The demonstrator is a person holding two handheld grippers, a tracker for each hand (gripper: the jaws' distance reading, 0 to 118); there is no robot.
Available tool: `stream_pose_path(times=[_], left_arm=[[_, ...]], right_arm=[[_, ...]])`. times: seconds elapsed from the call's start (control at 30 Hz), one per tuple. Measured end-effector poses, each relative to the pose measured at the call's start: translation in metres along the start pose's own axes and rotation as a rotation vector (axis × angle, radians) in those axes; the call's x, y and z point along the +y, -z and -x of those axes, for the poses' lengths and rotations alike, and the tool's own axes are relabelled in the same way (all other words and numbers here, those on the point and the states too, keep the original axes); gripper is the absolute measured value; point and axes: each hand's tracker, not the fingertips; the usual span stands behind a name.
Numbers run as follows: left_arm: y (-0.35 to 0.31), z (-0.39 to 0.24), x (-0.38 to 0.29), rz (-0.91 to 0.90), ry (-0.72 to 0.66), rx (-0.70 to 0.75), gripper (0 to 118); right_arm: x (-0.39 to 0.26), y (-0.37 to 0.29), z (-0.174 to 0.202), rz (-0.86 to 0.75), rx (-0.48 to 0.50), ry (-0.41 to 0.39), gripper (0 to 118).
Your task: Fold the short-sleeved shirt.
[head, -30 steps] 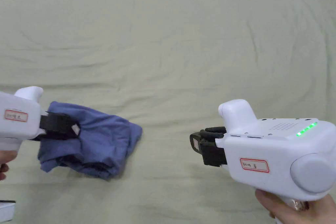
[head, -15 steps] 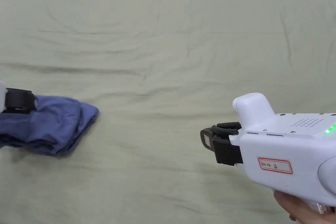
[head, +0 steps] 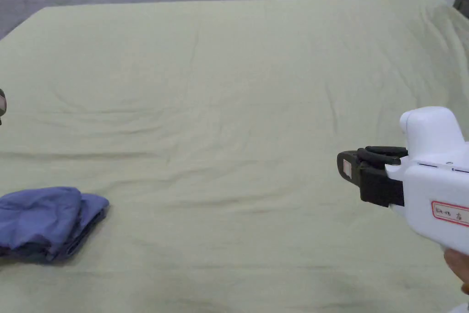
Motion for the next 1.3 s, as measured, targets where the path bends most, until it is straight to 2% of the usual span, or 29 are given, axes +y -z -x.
stream_pose_path(times=[0.13,0.27,0.37,0.5,0.53,0.57,0.6,0.63,0.67,0.9,1.1,1.3], left_arm=[[-0.047,-0.078,0.028,-0.195,0.027,-0.019,0],[-0.072,-0.125,0.043,-0.285,-0.04,-0.091,0],[-0.074,-0.143,0.053,-0.275,-0.028,-0.09,0],[-0.077,-0.149,0.06,-0.267,-0.033,-0.135,3],[-0.077,-0.151,0.06,-0.259,-0.018,-0.134,38],[-0.076,-0.151,0.059,-0.257,-0.002,-0.112,85],[-0.075,-0.151,0.057,-0.254,0.009,-0.09,116],[-0.085,-0.152,0.058,-0.305,0.01,-0.068,118],[-0.088,-0.151,0.059,-0.314,0.005,-0.079,118],[-0.103,-0.143,0.062,-0.364,-0.066,-0.141,118],[-0.102,-0.139,0.059,-0.383,-0.067,-0.134,118],[-0.094,-0.132,0.057,-0.366,-0.142,-0.205,118]], right_arm=[[0.035,-0.058,-0.027,-0.175,-0.172,-0.014,4],[0.064,-0.097,-0.041,-0.292,-0.361,-0.044,4],[0.08,-0.114,-0.048,-0.372,-0.398,-0.038,4],[0.092,-0.127,-0.045,-0.431,-0.397,-0.013,4],[0.092,-0.128,-0.043,-0.449,-0.409,-0.006,6],[0.092,-0.128,-0.04,-0.457,-0.422,-0.008,32],[0.093,-0.124,-0.039,-0.448,-0.426,-0.012,86],[0.094,-0.118,-0.038,-0.418,-0.435,-0.017,118],[0.091,-0.124,-0.033,-0.454,-0.429,-0.038,118],[0.085,-0.108,-0.028,-0.405,-0.452,-0.093,118],[0.086,-0.106,-0.035,-0.39,-0.424,-0.044,118],[0.087,-0.098,-0.037,-0.376,-0.417,-0.058,118]])
